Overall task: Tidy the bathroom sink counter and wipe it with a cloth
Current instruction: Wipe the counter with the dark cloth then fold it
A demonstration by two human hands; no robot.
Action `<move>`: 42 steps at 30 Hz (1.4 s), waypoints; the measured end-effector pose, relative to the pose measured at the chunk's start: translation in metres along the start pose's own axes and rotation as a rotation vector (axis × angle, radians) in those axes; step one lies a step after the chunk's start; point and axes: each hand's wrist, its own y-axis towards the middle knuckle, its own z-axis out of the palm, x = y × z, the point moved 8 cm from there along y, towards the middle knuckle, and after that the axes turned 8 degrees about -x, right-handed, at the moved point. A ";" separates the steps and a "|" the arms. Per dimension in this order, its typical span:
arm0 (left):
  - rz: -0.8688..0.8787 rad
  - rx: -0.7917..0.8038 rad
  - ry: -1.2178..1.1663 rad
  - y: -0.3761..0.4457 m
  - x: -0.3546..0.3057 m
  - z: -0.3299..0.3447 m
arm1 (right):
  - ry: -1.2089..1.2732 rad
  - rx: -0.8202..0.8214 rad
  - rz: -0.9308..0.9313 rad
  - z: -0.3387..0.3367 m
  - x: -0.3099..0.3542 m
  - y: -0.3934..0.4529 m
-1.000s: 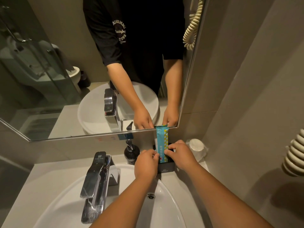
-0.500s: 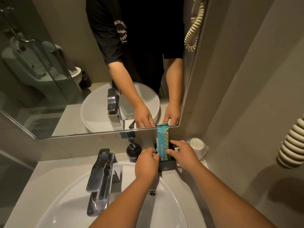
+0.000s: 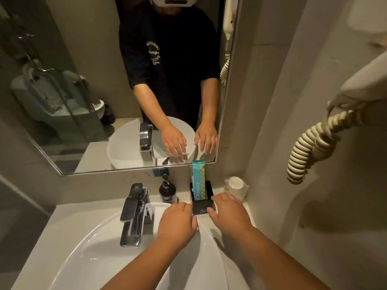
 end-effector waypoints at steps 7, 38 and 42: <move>-0.007 0.197 0.087 -0.112 0.030 -0.013 | -0.012 0.184 -0.087 0.017 0.049 -0.088; 0.119 0.207 0.003 -0.368 0.076 -0.032 | 0.007 0.362 -0.256 0.072 0.181 -0.343; 0.235 0.348 0.075 -0.347 0.066 -0.009 | -0.048 0.417 -0.315 0.089 0.175 -0.330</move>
